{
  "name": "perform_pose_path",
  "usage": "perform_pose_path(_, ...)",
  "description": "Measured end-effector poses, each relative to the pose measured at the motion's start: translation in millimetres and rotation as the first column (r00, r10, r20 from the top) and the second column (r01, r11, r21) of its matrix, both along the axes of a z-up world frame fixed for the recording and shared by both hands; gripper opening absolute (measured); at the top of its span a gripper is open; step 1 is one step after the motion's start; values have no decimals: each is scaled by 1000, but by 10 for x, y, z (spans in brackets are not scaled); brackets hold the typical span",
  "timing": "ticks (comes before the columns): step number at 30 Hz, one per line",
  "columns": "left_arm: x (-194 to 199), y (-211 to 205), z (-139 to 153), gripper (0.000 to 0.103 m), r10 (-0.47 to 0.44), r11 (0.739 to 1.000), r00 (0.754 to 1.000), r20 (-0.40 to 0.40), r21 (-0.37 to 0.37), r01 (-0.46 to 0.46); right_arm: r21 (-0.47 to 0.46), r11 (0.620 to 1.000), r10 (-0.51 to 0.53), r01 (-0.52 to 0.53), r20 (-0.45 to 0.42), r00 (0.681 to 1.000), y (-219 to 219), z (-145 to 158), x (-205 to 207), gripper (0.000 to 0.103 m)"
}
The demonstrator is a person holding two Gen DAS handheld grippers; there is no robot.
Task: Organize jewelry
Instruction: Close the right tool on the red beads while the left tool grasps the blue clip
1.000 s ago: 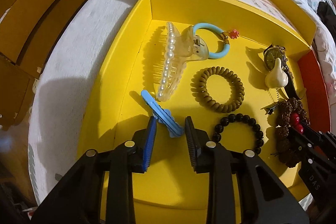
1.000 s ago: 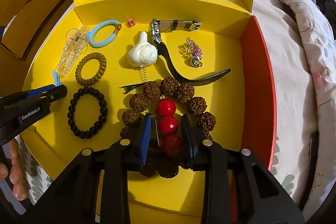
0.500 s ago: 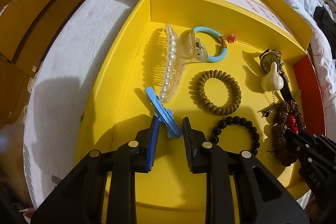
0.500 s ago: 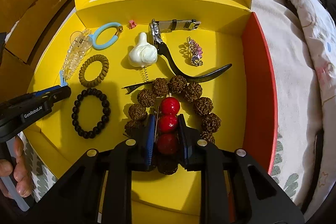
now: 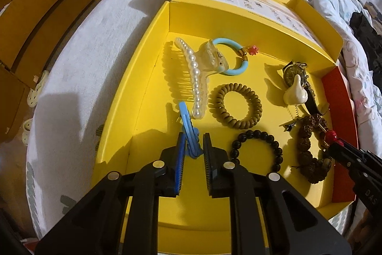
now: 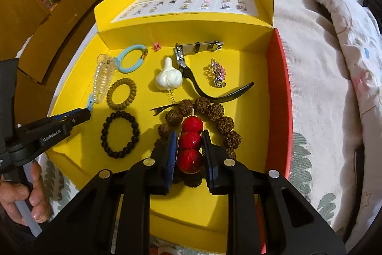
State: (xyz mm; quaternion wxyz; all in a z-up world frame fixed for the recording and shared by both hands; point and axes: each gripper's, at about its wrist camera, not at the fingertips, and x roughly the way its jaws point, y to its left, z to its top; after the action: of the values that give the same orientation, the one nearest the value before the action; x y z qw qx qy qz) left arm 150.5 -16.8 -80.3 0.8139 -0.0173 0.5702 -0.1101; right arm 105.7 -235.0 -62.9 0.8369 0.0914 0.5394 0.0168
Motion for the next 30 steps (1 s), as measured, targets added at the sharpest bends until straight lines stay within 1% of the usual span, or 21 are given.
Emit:
perform_pose_path(4, -40, 30, 62, 16, -2, 1000, 1000, 13, -5, 2, 10, 1000, -3, 3, 16, 1000, -12, 83, -54, 22)
perform_pose_path(9, -110, 56, 205, 15, -1, 1000, 999, 37, -22, 2, 26, 1000, -9, 8, 31, 999, -48, 207, -137, 22)
perform_pose_path(10, -128, 65, 231, 0, -1, 1000, 999, 41, -27, 2, 33, 999, -10, 9, 37, 999, -52, 243, -160, 22)
perform_pose_path(17, -283, 97, 417, 0, -11, 998, 998, 65, -63, 15, 62, 998, -17, 12, 79, 997, -58, 489, -351, 22)
perform_pose_path(20, -303, 105, 430, 0, -14, 998, 997, 75, -57, 19, 68, 998, -18, 12, 91, 996, -59, 553, -434, 22)
perform_pose_path(22, -271, 125, 372, 0, -4, 999, 998, 60, -41, 6, 68, 998, -18, 12, 88, 996, -61, 555, -466, 22)
perform_pose_path(25, -241, 122, 279, 1, -18, 1000, 999, 37, -9, 18, 66, 998, -20, 15, 77, 997, -65, 513, -483, 22)
perform_pose_path(27, -202, 115, 188, 1, -27, 1000, 1000, 9, -3, 27, 66, 998, -18, 13, 70, 997, -68, 482, -470, 22)
perform_pose_path(29, -178, 107, 130, 6, -30, 999, 1000, -8, 11, 30, 66, 998, -18, 14, 67, 998, -83, 475, -459, 22)
perform_pose_path(30, -160, 99, 98, 10, -31, 999, 999, -14, 20, 31, 69, 998, -18, 13, 68, 998, -91, 473, -450, 22)
